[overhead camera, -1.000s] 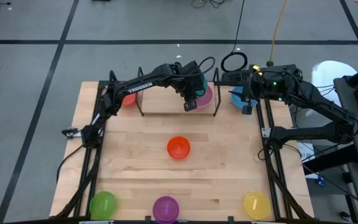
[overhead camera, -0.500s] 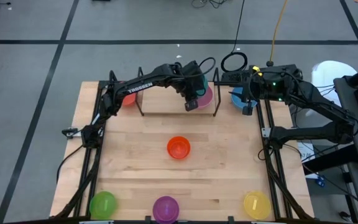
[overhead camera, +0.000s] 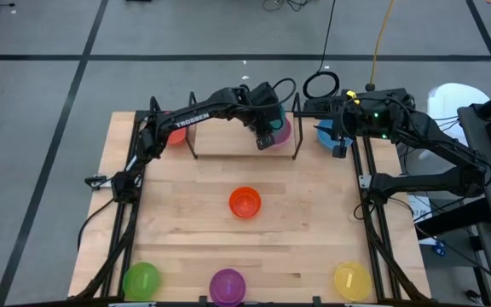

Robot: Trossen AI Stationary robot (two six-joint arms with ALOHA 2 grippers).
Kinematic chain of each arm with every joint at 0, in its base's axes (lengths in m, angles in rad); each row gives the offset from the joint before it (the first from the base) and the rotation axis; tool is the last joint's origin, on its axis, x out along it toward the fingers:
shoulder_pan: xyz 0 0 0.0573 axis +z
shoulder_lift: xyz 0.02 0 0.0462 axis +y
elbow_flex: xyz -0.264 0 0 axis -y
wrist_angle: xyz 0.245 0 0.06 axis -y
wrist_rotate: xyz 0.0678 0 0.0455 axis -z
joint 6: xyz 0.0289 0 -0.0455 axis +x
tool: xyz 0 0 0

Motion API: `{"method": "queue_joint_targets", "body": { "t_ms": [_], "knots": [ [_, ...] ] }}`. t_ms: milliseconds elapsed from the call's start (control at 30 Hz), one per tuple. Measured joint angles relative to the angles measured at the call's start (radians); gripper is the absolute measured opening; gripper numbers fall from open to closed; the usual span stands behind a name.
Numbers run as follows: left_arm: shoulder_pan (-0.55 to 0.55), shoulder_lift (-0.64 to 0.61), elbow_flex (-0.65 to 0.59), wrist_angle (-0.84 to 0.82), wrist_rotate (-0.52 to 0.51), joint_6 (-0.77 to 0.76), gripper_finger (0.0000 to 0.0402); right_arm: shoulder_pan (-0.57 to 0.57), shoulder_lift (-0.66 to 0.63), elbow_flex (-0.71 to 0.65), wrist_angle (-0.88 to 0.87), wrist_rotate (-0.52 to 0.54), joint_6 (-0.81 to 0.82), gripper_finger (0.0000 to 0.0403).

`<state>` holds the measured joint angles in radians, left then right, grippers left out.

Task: Place and stack bowls onto a shelf
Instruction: Stack the dark green bowl on top of the pink bowl on the shelf, then stack the blue bowl on top of the dark green bowl on the shelf

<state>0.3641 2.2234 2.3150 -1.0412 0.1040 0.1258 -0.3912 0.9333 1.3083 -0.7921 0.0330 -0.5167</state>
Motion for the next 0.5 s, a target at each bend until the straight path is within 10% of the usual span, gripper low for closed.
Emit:
{"method": "queue_joint_targets", "body": {
  "t_ms": [500],
  "knots": [
    [-0.008, -0.018, -0.001, -0.015, -0.001, -0.026, 0.0074, 0.000, -0.004, 0.000, -0.007, 0.000, 0.000, 0.0098]
  ]
}}
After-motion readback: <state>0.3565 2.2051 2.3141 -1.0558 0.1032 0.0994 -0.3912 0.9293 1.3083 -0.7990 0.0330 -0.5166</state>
